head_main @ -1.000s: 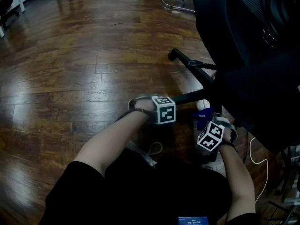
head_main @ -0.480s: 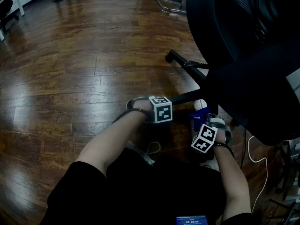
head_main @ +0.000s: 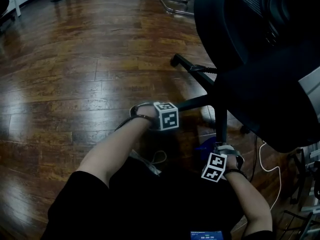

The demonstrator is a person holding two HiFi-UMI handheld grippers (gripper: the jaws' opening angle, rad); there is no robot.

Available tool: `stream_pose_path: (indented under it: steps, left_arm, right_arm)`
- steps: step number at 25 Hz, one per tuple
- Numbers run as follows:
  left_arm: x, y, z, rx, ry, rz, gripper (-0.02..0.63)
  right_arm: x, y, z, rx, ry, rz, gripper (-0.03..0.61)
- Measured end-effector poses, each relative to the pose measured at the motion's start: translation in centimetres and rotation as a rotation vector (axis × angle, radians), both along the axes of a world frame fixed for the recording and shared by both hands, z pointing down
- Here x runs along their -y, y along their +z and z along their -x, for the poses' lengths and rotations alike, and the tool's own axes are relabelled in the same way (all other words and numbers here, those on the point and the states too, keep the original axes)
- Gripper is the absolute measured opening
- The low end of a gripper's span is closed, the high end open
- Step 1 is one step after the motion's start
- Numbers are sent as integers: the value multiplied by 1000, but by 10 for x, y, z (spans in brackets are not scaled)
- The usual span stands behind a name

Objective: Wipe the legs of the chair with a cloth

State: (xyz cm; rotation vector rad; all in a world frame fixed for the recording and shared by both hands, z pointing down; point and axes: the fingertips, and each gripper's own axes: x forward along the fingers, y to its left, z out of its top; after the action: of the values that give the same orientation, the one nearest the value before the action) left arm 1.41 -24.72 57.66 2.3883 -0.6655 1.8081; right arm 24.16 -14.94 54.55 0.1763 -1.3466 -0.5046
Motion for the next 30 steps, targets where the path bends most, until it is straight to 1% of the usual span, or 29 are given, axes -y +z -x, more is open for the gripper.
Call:
stream_pose_path:
  steps: [3,8,10,12,15,19,21,24,27,28,30]
  left_arm:
    - [-1,-1,-1,5,2,5,63]
    - [-3,-1,-4,8,8,12,63]
    - [-2,-2,-4,8,12,10,63]
    - [-1,-2,-3,8,12,7,63]
    - [-1,0,-2,8,10,8,63]
    - [-1,1,-1,3,7,4,63]
    - [-1,1,0,3,4,2,63]
    - [-1,1,-1,0,2,-2,63]
    - [-1,1,1,0,-1,0,63]
    - [0,1,1,1,-2,1,63]
    - [0,1,0,4,-3,1,63]
  right_arm:
    - [48,-14,15,71,36,-78,81]
    - [138,-40,43,143,59,-237,81]
    - [162,-50,52,173,76,-283,81]
    - [169,-53,56,175,68,-304,81]
    - [153,-47,54,152,18,-288,81]
    - [104,-29,38,82,-36,-220,83]
    - [71,-19,28,40,-69,-159,82]
    - [16,-5,10,-6,-77,-46,81]
    - [-25,7,-7,-86,-131,15,81]
    - [-30,10,-10,-96,-138,25,83]
    - [-27,8,-9,-56,-98,28,81]
